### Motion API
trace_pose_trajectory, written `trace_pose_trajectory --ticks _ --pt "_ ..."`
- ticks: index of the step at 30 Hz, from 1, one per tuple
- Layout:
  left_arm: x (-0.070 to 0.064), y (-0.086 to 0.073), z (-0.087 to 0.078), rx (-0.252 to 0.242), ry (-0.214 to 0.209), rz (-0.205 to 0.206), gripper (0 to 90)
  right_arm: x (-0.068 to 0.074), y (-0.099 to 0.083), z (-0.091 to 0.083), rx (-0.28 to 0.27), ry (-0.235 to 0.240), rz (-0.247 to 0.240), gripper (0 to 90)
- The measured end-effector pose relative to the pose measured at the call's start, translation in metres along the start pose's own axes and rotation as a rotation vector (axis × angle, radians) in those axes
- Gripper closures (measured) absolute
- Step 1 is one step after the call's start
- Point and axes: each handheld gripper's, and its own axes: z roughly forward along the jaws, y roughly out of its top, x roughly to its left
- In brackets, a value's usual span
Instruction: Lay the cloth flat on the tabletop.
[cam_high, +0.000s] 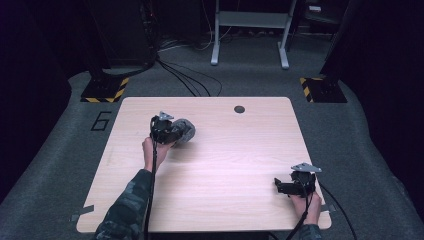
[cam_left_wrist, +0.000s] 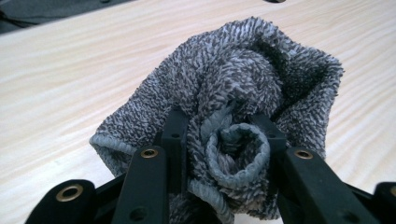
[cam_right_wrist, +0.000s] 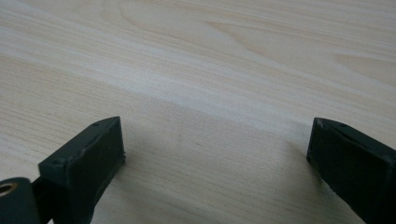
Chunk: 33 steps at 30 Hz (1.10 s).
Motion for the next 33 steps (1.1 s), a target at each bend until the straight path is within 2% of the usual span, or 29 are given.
trace_pose_trajectory --ticks 4,6,10,17,20,21,22,26,29,30,33 --pt "-0.007 0.003 -0.015 -0.013 -0.015 0.016 64.4 0.0 0.0 0.0 0.0 0.0 0.0 3.5" --pt "-0.014 0.004 -0.023 -0.021 -0.01 0.047 64.4 0.0 0.0 0.0 0.0 -0.001 0.0 3.6" --pt "-0.029 0.005 -0.037 -0.041 -0.03 0.085 64.2 0.0 0.0 0.0 0.0 -0.001 0.001 3.6" --pt "-0.056 0.003 -0.052 -0.05 -0.065 0.129 63.9 0.0 0.0 0.0 0.0 -0.001 0.001 3.6" --pt "-0.065 0.0 -0.055 -0.056 -0.091 0.14 63.7 0.0 0.0 0.0 -0.001 -0.002 0.001 3.7" --pt "-0.077 -0.004 -0.056 -0.049 -0.09 0.169 63.6 0.0 0.0 0.0 -0.001 -0.002 0.001 3.7" --pt "-0.082 -0.005 -0.056 -0.041 -0.103 0.177 63.6 0.0 0.0 0.0 -0.001 -0.002 0.001 3.7" --pt "-0.099 -0.014 -0.054 -0.03 -0.138 0.187 63.3 0.0 0.0 0.0 -0.001 -0.002 0.001 3.7" --pt "-0.108 -0.018 -0.052 -0.023 -0.15 0.199 63.0 0.0 0.0 0.0 -0.001 -0.002 0.001 3.7" --pt "-0.115 -0.023 -0.049 -0.004 -0.176 0.21 62.9 0.0 0.0 0.0 -0.001 -0.002 0.001 3.7" --pt "-0.126 -0.033 -0.042 0.018 -0.193 0.224 62.7 0.0 0.0 0.0 -0.001 -0.002 0.001 3.7"
